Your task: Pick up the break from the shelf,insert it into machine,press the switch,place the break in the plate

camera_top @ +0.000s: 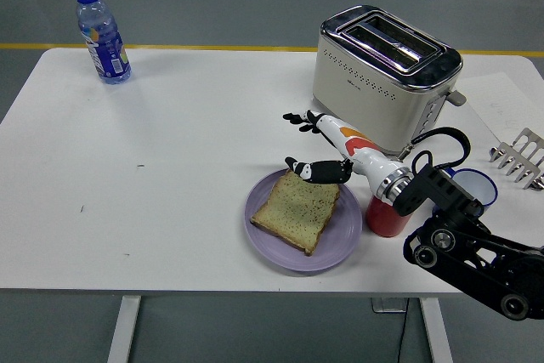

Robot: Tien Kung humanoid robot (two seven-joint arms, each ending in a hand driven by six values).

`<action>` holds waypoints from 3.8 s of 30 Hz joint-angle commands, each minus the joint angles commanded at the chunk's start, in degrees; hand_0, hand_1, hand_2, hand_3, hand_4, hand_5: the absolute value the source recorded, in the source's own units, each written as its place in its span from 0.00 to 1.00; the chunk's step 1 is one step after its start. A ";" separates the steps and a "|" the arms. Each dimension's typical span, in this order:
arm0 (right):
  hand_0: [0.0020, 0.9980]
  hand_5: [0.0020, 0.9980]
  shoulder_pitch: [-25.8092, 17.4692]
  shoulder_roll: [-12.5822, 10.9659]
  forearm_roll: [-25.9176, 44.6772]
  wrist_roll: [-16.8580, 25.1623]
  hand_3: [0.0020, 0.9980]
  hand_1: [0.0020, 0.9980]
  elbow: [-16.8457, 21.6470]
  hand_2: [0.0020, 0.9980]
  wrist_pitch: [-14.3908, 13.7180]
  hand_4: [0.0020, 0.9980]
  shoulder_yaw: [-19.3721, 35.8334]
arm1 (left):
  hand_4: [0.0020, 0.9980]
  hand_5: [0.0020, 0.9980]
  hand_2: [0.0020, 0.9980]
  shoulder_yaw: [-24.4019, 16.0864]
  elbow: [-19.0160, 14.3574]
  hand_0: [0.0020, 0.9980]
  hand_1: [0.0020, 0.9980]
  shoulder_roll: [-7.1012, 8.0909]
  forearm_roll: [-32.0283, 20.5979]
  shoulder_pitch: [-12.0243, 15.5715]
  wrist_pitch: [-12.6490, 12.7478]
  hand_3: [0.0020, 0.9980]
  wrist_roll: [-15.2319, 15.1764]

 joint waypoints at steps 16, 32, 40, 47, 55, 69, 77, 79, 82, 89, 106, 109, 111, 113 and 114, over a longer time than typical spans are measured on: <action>0.74 0.22 -11.82 -8.55 35.26 20.95 0.72 0.72 11.39 0.75 6.18 0.64 27.17 | 0.28 0.92 0.43 -2.51 0.00 0.61 0.46 0.00 3.40 1.05 -0.45 0.54 -0.05; 0.76 0.23 -28.90 -7.13 66.72 23.26 0.74 0.73 3.45 0.77 9.34 0.62 50.01 | 0.28 0.92 0.44 -4.89 0.00 0.61 0.46 0.00 5.99 2.06 -0.38 0.54 -0.18; 0.76 0.23 -33.65 -4.25 65.04 23.09 0.73 0.73 -0.85 0.76 10.41 0.61 57.19 | 0.28 0.92 0.44 -5.55 0.00 0.61 0.46 0.00 6.96 2.12 -0.47 0.54 -0.33; 0.76 0.24 -35.32 -3.26 64.49 22.15 0.73 0.73 -3.60 0.76 11.74 0.60 60.91 | 0.28 0.93 0.44 -5.94 0.00 0.61 0.46 0.00 7.50 1.91 -0.53 0.54 -0.44; 0.76 0.25 -36.28 -2.57 64.57 21.23 0.73 0.73 -6.36 0.76 13.20 0.59 63.37 | 0.28 0.93 0.45 -5.90 0.00 0.61 0.46 0.00 7.36 1.95 -0.47 0.54 -0.54; 0.75 0.27 -36.82 -1.24 67.33 17.11 0.69 0.71 -8.84 0.74 11.12 0.58 65.12 | 0.28 0.93 0.45 -6.08 0.00 0.61 0.47 0.00 7.53 1.87 -0.50 0.54 -0.65; 0.73 0.28 -36.81 -0.24 70.40 14.11 0.68 0.69 -10.55 0.72 10.48 0.58 65.54 | 0.28 0.93 0.46 -6.43 0.00 0.61 0.47 0.00 7.78 1.79 -0.38 0.54 -0.74; 0.73 0.28 -36.71 -0.07 70.95 13.78 0.68 0.69 -11.16 0.72 10.64 0.58 65.53 | 0.28 0.93 0.46 -6.42 0.00 0.61 0.47 0.00 7.74 1.78 -0.35 0.54 -0.79; 0.73 0.29 -36.55 0.07 71.39 13.37 0.67 0.69 -11.81 0.71 10.66 0.57 65.52 | 0.28 0.93 0.46 -6.77 0.00 0.61 0.47 0.00 8.01 1.81 -0.35 0.54 -0.81; 0.72 0.29 -36.55 0.39 71.58 12.25 0.66 0.68 -12.68 0.71 11.24 0.56 65.56 | 0.28 0.93 0.46 -7.19 0.00 0.61 0.47 0.00 8.46 2.14 -0.38 0.54 -0.92; 0.72 0.29 -36.82 0.70 73.40 11.24 0.65 0.68 -13.88 0.70 11.43 0.53 66.15 | 0.28 0.93 0.47 -7.52 0.00 0.61 0.47 0.00 9.19 2.66 -0.66 0.54 -1.16; 0.72 0.29 -36.62 0.92 73.91 11.29 0.65 0.68 -14.07 0.70 11.40 0.53 66.18 | 0.28 0.93 0.47 -6.97 0.00 0.61 0.47 0.00 8.44 2.49 -0.68 0.54 -1.15; 0.71 0.29 -36.52 1.04 74.08 11.32 0.65 0.67 -14.15 0.70 11.42 0.52 66.20 | 0.28 0.93 0.46 -6.75 0.00 0.61 0.47 0.00 8.15 2.41 -0.70 0.54 -1.15; 0.71 0.29 -36.33 1.21 74.32 11.37 0.65 0.67 -14.32 0.70 11.42 0.52 66.21 | 0.28 0.93 0.46 -6.53 0.00 0.61 0.47 0.00 7.83 2.28 -0.75 0.54 -1.13; 0.71 0.29 -36.28 1.25 74.37 11.38 0.65 0.67 -14.37 0.70 11.41 0.52 66.21 | 0.28 0.93 0.46 -6.50 0.00 0.61 0.47 0.00 7.78 2.25 -0.76 0.54 -1.12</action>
